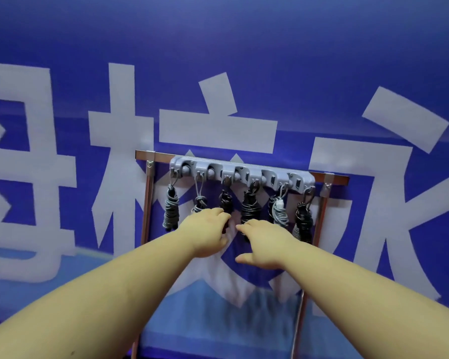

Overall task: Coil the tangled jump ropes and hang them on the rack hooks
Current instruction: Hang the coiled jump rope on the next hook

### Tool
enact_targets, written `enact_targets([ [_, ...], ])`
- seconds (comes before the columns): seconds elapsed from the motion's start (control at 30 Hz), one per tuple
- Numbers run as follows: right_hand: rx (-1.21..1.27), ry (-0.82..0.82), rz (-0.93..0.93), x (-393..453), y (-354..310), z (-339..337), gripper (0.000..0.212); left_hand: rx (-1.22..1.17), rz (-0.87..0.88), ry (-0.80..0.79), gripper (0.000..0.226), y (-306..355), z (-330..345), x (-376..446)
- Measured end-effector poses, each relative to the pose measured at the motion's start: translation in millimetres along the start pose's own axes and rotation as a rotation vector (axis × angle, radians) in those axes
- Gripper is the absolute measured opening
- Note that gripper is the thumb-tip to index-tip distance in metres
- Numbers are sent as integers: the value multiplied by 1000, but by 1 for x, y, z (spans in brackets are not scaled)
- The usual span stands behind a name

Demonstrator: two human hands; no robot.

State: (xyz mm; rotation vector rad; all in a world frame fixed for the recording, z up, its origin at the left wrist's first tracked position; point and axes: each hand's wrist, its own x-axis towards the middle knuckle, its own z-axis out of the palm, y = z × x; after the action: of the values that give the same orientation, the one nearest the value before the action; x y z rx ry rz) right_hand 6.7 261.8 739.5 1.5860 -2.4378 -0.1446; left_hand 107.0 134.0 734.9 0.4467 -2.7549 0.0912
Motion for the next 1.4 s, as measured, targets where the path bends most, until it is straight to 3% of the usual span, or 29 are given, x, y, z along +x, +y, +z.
enact_targets([
  [0.17,46,-48,-2,-10,-21,23,76,29,5,-88,63,-4,17,-33],
  [0.77,111,-54,115,22,-5,39,82,-4,-61,-169,60,-18,36,0],
  [1.1,143,-199,81,61,-3,140,70,-17,-10,-303,61,-27,137,27],
  [1.4,175,-362,63,98,-7,271,77,-54,-60,-417,58,-59,261,38],
])
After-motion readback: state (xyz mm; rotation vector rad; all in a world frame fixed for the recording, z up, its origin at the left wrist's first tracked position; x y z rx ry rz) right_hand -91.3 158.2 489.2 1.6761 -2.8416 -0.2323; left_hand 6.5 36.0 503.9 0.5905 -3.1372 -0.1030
